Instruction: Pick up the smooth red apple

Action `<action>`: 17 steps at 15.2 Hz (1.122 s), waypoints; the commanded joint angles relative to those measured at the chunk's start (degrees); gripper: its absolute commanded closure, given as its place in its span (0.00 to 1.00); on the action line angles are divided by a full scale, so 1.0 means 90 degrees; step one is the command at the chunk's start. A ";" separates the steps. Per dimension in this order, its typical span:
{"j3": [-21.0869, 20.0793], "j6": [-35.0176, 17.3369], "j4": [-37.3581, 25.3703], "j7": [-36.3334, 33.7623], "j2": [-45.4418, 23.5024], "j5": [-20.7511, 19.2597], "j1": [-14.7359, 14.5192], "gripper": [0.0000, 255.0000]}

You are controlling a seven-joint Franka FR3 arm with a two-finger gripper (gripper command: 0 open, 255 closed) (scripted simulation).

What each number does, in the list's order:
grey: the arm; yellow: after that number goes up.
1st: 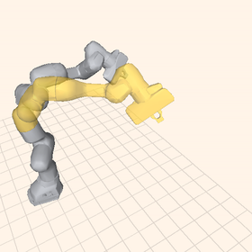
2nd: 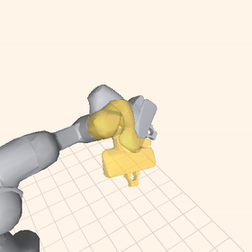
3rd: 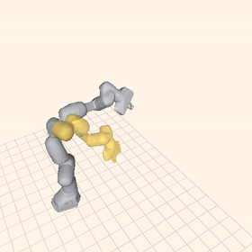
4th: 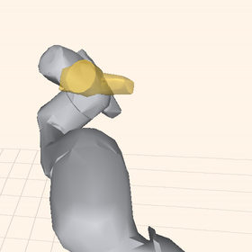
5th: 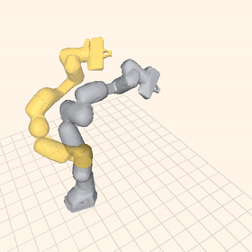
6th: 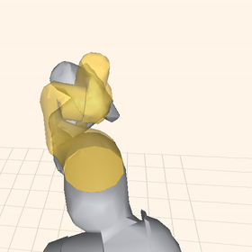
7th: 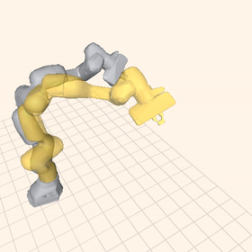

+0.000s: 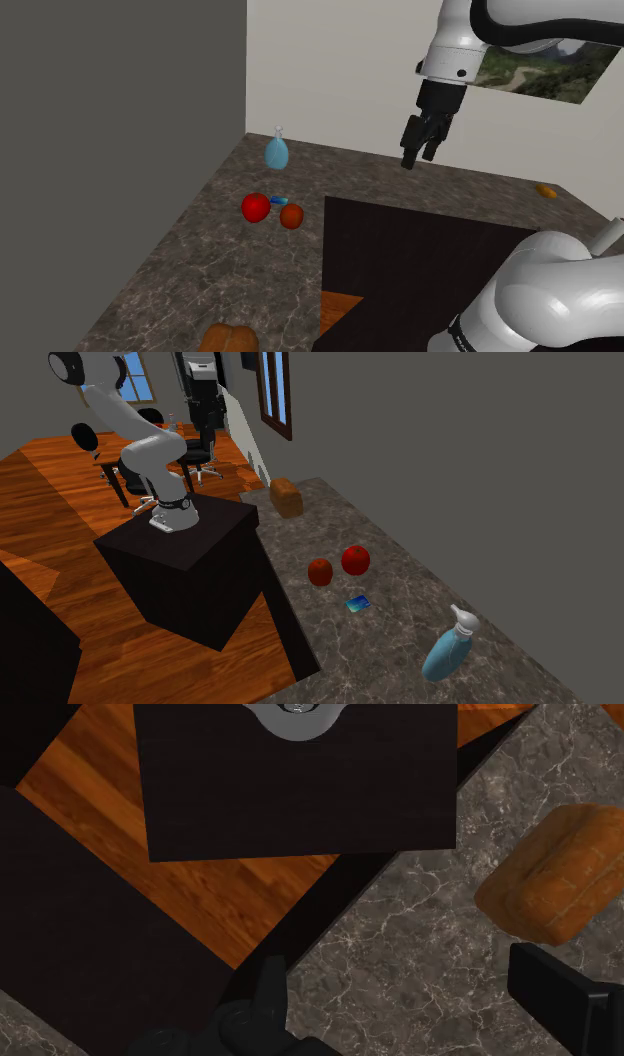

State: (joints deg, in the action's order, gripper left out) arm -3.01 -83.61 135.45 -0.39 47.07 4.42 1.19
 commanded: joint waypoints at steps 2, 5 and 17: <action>-0.0042 -0.0231 0.0086 -0.0094 -0.0127 0.0041 0.0028 0.00; -0.0166 -0.0926 0.0291 -0.0367 -0.0561 0.0153 0.0111 0.00; -0.0560 -0.3552 0.0287 -0.1419 -0.2957 0.0378 0.0435 0.00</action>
State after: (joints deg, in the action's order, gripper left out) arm -7.91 -113.47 138.73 -12.42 23.00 7.86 4.74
